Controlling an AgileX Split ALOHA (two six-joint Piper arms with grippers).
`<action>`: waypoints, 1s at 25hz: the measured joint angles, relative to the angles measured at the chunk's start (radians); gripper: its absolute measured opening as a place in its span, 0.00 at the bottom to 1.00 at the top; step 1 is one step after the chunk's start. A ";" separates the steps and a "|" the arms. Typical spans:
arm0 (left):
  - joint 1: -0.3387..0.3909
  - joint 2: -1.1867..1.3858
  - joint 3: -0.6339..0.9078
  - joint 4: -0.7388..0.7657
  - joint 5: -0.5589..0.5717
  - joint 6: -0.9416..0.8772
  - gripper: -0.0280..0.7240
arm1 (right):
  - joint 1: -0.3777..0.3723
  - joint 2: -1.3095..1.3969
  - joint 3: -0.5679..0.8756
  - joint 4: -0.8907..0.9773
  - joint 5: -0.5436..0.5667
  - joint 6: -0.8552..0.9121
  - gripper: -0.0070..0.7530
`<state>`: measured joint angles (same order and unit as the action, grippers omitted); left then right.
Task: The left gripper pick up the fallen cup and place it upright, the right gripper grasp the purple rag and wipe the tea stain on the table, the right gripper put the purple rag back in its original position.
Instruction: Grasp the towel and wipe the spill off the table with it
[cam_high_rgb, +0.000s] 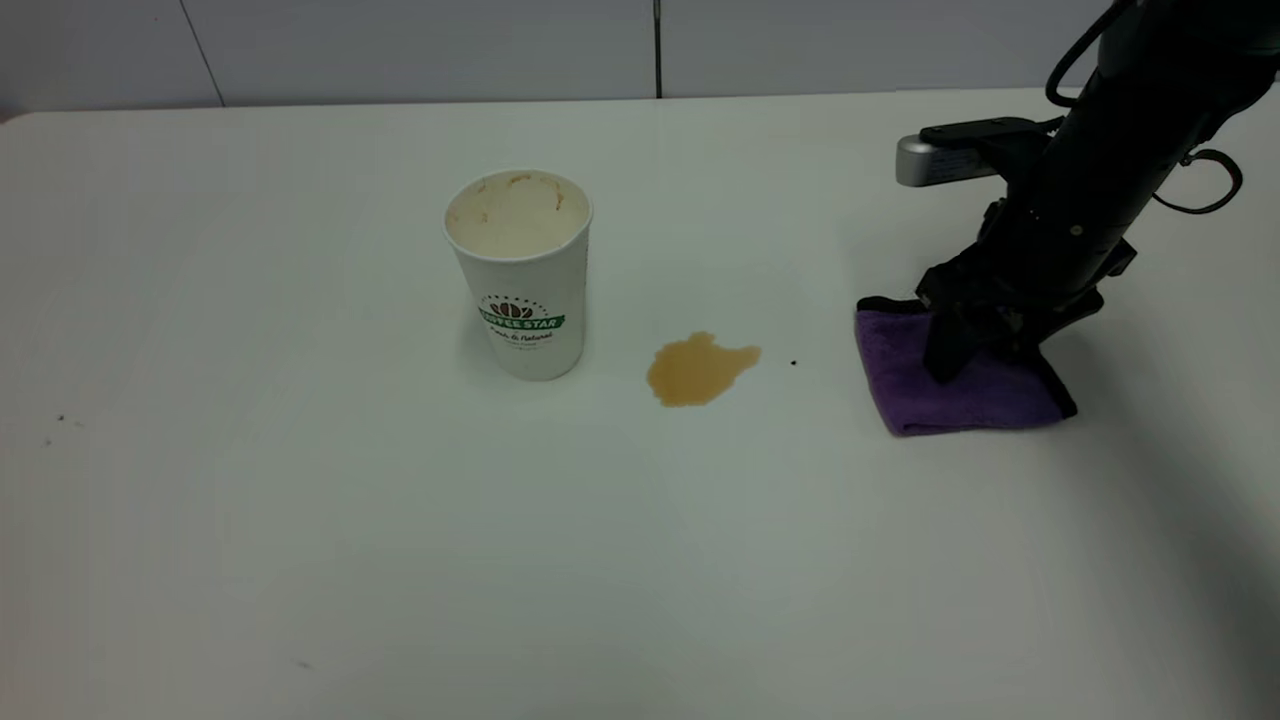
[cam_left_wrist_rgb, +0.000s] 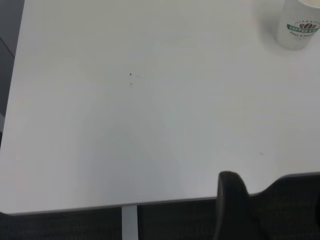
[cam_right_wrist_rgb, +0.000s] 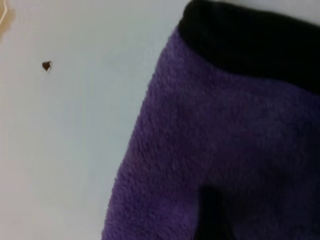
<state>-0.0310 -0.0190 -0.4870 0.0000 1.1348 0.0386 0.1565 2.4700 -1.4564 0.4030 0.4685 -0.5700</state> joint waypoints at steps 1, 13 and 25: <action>0.000 0.000 0.000 0.000 0.000 0.000 0.61 | 0.001 0.002 -0.004 -0.002 0.000 0.000 0.70; 0.000 0.000 0.000 0.000 0.000 0.001 0.61 | 0.162 0.038 -0.073 -0.005 -0.105 -0.030 0.07; 0.000 0.000 0.000 0.000 0.000 0.001 0.61 | 0.212 0.188 -0.418 0.012 0.122 -0.031 0.07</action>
<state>-0.0310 -0.0190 -0.4870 0.0000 1.1348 0.0397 0.3681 2.6578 -1.8745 0.4154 0.5902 -0.6012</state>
